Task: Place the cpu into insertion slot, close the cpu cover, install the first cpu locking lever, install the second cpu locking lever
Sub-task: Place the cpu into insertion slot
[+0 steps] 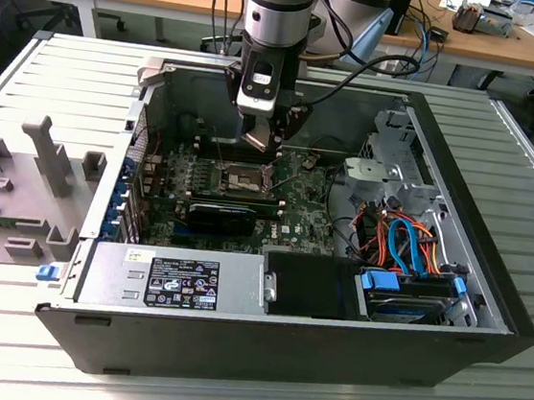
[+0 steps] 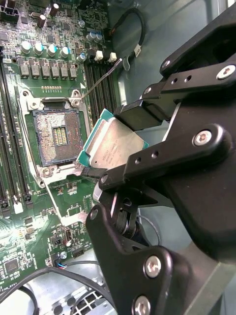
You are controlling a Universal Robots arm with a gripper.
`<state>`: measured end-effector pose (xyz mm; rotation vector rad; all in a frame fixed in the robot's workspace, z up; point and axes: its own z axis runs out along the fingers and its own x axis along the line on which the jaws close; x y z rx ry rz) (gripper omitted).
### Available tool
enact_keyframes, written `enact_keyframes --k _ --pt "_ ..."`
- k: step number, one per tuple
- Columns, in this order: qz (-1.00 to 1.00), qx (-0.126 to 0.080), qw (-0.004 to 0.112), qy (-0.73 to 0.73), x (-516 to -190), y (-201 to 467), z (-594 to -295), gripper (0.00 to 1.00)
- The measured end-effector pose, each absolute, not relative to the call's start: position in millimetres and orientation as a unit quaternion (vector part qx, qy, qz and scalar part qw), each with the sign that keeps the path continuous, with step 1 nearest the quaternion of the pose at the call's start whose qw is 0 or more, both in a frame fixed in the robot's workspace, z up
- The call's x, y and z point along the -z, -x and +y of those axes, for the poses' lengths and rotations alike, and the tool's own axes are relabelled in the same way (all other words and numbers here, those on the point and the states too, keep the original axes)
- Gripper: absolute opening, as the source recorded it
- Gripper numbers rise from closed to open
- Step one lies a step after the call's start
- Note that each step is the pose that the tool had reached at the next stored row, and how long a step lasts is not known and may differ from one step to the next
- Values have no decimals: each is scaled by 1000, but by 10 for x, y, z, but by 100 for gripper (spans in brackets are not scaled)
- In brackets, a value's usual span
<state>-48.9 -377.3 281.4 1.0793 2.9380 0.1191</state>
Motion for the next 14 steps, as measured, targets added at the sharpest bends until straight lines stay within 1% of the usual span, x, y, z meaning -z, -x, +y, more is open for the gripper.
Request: enact_keyframes --k 14 --pt "936 -38 5 -350 -2810 489 -3773 54"
